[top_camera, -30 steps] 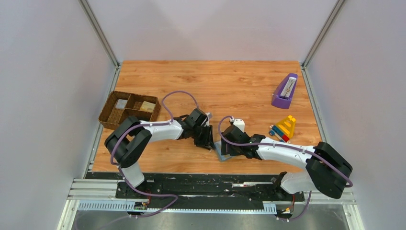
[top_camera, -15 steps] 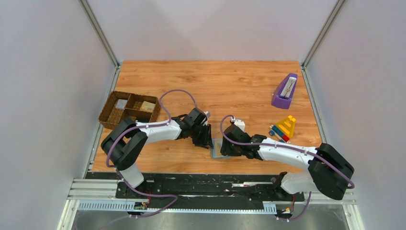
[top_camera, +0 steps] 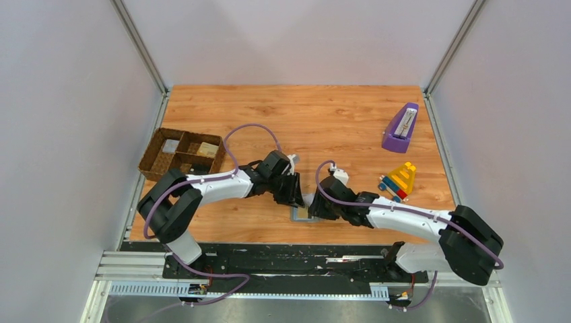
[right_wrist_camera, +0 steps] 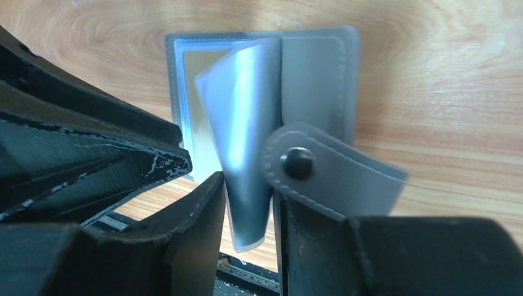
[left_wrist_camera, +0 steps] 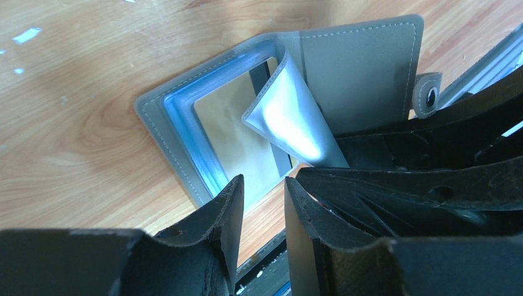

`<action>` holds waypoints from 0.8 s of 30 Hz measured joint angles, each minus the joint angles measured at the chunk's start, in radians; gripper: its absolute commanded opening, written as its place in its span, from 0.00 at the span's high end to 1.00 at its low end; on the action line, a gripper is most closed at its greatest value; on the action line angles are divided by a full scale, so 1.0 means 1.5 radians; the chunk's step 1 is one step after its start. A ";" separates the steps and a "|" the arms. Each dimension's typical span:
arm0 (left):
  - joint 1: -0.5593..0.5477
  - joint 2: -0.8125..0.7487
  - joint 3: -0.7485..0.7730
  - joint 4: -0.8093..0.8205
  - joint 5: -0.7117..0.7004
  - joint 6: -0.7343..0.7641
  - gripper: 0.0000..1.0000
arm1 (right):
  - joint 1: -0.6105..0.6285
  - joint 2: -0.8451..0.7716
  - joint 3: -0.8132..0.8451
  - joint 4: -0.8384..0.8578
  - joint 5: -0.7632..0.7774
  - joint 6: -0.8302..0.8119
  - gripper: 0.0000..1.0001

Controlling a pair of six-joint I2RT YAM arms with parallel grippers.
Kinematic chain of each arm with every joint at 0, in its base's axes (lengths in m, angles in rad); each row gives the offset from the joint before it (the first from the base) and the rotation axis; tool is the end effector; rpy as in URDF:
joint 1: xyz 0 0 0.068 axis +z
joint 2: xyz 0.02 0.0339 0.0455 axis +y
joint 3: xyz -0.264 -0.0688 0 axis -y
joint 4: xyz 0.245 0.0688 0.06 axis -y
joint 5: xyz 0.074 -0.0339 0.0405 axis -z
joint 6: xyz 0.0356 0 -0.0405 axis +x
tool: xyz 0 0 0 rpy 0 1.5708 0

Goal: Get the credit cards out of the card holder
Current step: Open the card holder at the center of the board.

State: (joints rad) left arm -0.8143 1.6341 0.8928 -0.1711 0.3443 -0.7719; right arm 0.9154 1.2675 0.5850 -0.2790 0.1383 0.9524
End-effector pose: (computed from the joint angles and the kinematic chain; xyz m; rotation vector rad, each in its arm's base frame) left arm 0.2134 -0.2437 0.1708 0.2211 2.7392 -1.0024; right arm 0.1451 0.1807 0.1679 0.1054 2.6154 0.5537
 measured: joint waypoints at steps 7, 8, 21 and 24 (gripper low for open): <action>-0.002 0.024 0.010 0.009 0.016 0.000 0.63 | 0.000 -0.036 -0.014 -0.017 0.043 0.034 0.60; -0.002 0.026 0.011 0.009 0.016 0.001 0.63 | 0.000 -0.042 -0.017 -0.018 0.049 0.038 0.60; -0.003 0.061 0.032 0.030 0.032 0.005 0.64 | 0.000 -0.080 -0.024 -0.089 0.109 0.068 0.63; -0.003 0.072 0.057 0.032 0.037 0.012 0.64 | 0.000 -0.088 -0.024 -0.103 0.114 0.068 0.62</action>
State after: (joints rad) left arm -0.8185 1.7428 0.9791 -0.1238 0.4004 -0.7536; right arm 0.9154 1.1355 0.5491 -0.4335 0.3096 1.0542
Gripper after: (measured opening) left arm 0.359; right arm 0.374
